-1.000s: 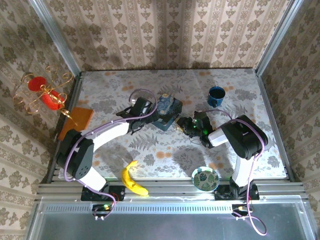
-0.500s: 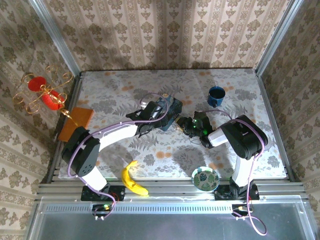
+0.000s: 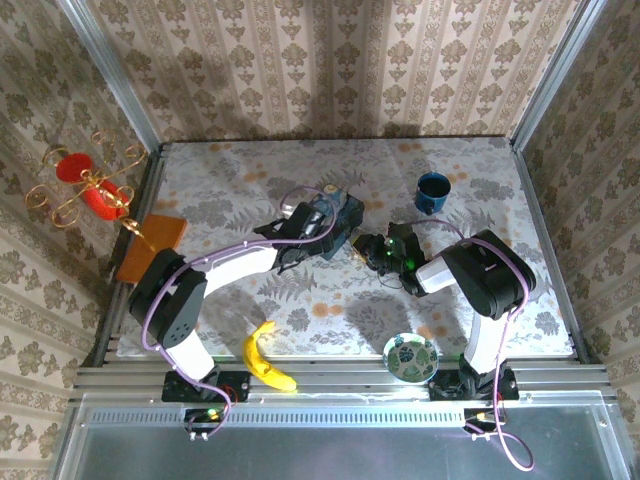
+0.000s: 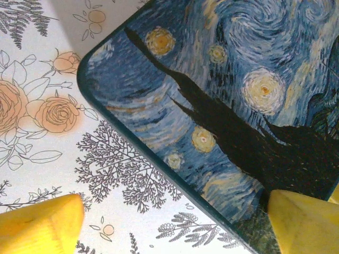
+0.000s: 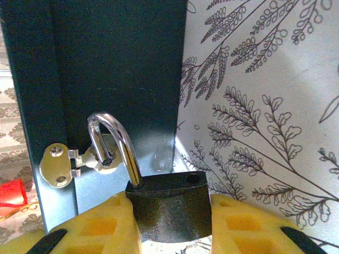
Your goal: Unlock the padlock with the key
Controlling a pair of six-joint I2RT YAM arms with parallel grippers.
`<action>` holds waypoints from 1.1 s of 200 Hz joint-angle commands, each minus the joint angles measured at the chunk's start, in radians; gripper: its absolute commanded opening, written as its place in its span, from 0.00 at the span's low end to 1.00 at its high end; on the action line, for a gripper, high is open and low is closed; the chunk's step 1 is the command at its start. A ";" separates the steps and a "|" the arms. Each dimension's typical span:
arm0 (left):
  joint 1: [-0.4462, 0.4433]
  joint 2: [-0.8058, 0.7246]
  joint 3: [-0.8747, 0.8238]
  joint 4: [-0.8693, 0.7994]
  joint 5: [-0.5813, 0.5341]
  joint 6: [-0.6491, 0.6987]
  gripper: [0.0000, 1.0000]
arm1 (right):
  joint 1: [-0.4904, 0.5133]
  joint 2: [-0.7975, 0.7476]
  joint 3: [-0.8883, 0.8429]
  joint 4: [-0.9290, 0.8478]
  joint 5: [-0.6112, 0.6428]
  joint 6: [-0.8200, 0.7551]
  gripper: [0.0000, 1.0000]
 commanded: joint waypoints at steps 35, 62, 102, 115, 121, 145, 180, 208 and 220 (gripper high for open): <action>0.040 0.014 -0.053 -0.007 0.015 -0.014 0.80 | -0.009 -0.010 0.020 -0.013 0.038 -0.005 0.00; 0.039 0.011 -0.052 -0.008 0.017 -0.008 0.79 | -0.014 -0.021 0.020 -0.019 0.037 -0.012 0.00; 0.042 -0.007 -0.069 -0.012 0.018 -0.009 0.76 | -0.023 -0.093 0.019 -0.102 0.039 -0.073 0.00; 0.044 -0.017 -0.078 -0.013 0.017 -0.008 0.76 | -0.023 -0.151 0.029 -0.199 0.046 -0.133 0.00; 0.044 -0.023 -0.082 -0.013 0.017 -0.008 0.76 | -0.023 -0.186 0.039 -0.260 0.054 -0.169 0.00; 0.047 -0.038 -0.087 -0.015 0.021 -0.002 0.77 | -0.022 -0.330 0.075 -0.530 0.122 -0.315 0.00; 0.049 -0.068 -0.095 -0.017 0.030 0.008 0.82 | -0.024 -0.531 0.117 -0.863 0.249 -0.481 0.00; 0.058 -0.102 -0.106 -0.018 0.032 0.015 0.86 | -0.028 -0.667 0.134 -1.076 0.358 -0.573 0.00; 0.061 -0.115 -0.112 -0.018 0.034 0.018 0.88 | -0.035 -0.710 0.148 -1.158 0.395 -0.608 0.00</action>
